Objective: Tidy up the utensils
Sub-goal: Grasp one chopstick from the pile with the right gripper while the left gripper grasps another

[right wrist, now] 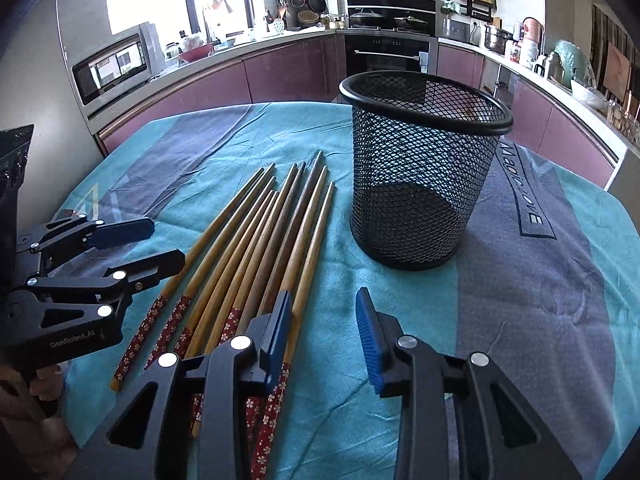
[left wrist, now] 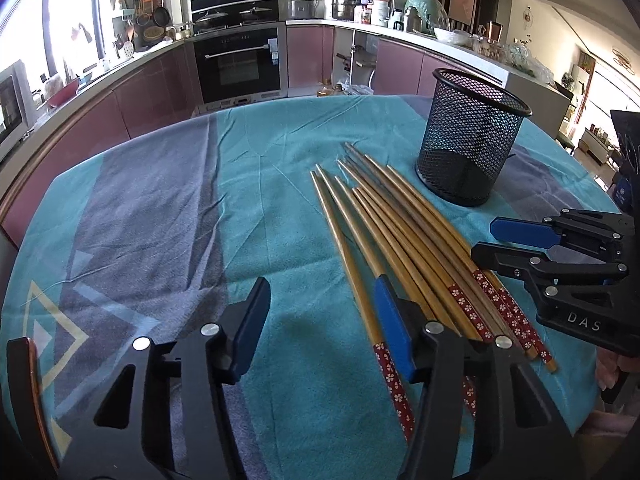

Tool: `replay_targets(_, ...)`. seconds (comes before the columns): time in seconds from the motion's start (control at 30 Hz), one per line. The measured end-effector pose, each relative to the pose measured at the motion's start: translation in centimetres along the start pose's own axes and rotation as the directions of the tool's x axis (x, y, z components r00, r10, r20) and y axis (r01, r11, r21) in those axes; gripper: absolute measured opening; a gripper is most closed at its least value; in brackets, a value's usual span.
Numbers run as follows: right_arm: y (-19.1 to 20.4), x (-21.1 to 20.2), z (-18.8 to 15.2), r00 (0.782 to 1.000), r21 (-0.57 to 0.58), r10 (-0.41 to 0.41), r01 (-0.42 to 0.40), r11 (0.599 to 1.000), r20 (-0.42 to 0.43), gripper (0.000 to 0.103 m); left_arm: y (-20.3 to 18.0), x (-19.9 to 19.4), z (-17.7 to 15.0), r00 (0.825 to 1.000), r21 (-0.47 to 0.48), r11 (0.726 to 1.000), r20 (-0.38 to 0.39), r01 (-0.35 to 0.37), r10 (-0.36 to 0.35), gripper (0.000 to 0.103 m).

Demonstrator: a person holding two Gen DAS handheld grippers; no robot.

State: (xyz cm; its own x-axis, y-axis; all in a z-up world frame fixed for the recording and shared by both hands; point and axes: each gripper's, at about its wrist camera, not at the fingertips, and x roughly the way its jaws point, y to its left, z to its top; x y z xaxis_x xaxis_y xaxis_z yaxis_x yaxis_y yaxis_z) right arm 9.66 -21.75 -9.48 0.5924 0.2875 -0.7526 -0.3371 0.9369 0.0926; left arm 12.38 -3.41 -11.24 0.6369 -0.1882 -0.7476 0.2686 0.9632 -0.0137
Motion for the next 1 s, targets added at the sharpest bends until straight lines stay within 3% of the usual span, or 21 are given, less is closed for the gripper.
replay_targets(0.3,0.0,1.3,1.2,1.0,-0.017,0.004,-0.004,1.0,-0.031,0.018,-0.5,2.0,1.1,0.998,0.021,0.999,-0.056,0.026,-0.025,0.04)
replay_targets(0.43,-0.6,1.8,1.6,0.999,0.017,0.041,-0.04,0.999,-0.033,0.007,-0.4,2.7,2.0,0.997,0.002,0.999,-0.064,0.039,-0.039,0.025)
replay_targets(0.53,-0.9,1.9,1.7,0.998,0.042,0.064,-0.063,0.997,-0.03,0.006,-0.2,3.1,2.4,0.995,-0.034,0.997,-0.068,0.066,-0.068,0.011)
replay_targets(0.87,-1.8,0.0,1.5,0.993,0.077,0.117,-0.12,0.99,0.031,0.006,0.4,1.8,2.3,0.995,-0.106,0.99,-0.019,0.094,-0.097,0.008)
replay_targets(1.0,-1.8,-1.7,1.7,0.986,0.071,0.15,-0.155,0.985,0.079,0.006,0.7,-0.3,2.9,0.989,-0.111,0.983,0.019,0.148,-0.147,0.008)
